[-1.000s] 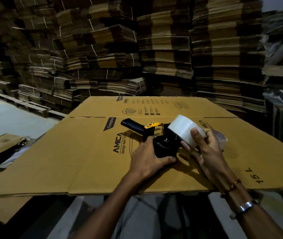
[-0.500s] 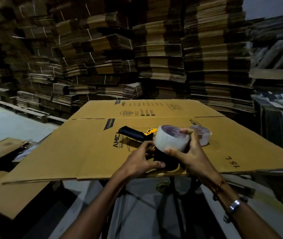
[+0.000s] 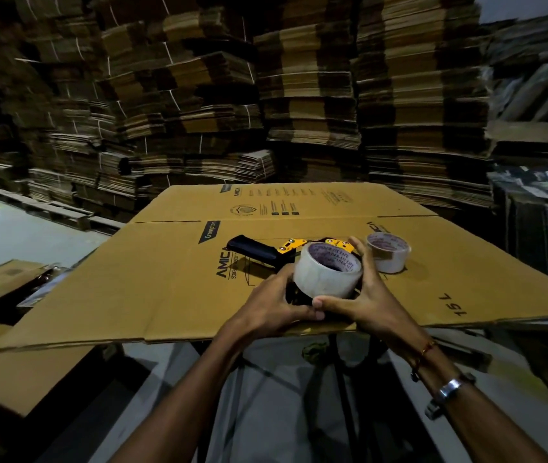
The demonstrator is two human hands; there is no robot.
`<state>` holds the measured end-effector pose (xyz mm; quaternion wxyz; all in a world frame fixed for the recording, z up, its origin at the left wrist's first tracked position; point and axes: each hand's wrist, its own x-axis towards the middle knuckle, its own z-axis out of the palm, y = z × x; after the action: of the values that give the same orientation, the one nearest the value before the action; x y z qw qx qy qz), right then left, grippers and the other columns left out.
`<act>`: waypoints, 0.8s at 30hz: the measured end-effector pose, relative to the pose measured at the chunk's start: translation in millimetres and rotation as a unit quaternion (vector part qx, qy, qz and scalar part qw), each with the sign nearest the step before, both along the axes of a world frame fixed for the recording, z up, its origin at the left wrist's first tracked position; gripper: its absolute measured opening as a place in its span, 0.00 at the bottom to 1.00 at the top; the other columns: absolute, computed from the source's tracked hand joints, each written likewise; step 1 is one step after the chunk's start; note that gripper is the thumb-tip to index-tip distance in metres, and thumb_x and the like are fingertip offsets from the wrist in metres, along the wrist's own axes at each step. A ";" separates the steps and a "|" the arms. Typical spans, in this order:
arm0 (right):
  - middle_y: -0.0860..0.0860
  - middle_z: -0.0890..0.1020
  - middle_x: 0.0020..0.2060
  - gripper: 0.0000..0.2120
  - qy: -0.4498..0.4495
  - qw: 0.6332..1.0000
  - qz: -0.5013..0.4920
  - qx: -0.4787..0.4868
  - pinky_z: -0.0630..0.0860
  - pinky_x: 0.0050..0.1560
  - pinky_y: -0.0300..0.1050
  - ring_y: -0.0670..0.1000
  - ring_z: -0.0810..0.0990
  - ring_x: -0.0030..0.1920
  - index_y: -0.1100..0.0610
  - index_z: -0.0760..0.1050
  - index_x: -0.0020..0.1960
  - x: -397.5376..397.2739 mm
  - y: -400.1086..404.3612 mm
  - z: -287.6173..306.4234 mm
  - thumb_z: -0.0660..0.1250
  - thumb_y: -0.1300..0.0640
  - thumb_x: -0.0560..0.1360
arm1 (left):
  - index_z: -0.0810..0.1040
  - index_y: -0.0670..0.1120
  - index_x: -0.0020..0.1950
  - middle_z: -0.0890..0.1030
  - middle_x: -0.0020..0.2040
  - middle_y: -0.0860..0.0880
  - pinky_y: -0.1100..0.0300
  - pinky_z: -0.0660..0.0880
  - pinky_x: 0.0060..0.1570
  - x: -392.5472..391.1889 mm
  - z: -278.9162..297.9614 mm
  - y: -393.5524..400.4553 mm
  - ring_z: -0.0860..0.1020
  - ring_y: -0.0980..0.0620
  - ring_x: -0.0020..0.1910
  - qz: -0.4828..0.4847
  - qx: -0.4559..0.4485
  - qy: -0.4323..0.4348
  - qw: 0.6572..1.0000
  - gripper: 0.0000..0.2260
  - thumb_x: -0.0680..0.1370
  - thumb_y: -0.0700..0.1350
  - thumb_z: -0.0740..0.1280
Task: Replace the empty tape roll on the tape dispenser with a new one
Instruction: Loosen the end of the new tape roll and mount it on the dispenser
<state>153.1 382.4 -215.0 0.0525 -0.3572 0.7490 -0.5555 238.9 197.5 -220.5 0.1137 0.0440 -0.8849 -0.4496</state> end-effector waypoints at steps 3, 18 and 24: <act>0.43 0.75 0.67 0.55 0.028 0.999 -0.023 0.003 0.75 0.69 0.49 0.43 0.76 0.66 0.41 0.56 0.77 -1.3 -2.7 -0.8 0.86 0.51 0.60 | 0.69 0.57 0.71 0.79 0.64 0.55 0.48 0.76 0.62 -0.1 -1.4 -1.7 0.77 0.54 0.62 -0.011 0.007 0.005 1.000 0.41 0.60 0.63 0.79; 0.45 0.77 0.65 0.49 0.103 0.994 -0.027 0.016 0.76 0.65 0.39 0.41 0.77 0.65 0.50 0.61 0.74 0.1 -0.6 -3.8 0.85 0.48 0.61 | 0.63 0.54 0.74 0.75 0.65 0.57 0.55 0.72 0.66 -0.5 1.8 -3.2 0.73 0.63 0.62 -0.049 -0.006 0.038 0.998 0.39 0.68 0.48 0.80; 0.34 0.74 0.62 0.48 0.126 0.992 -0.022 0.011 0.71 0.60 0.27 0.29 0.74 0.62 0.46 0.60 0.72 2.9 -1.8 -7.7 0.85 0.49 0.61 | 0.58 0.60 0.75 0.72 0.70 0.58 0.54 0.70 0.70 0.0 0.1 -3.6 0.71 0.60 0.69 -0.062 0.016 0.047 0.997 0.45 0.64 0.55 0.79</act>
<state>156.0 380.6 -222.7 -0.0505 -0.4075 0.7632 -0.4989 238.9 193.9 -220.4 0.1263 -0.0305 -0.8724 -0.4711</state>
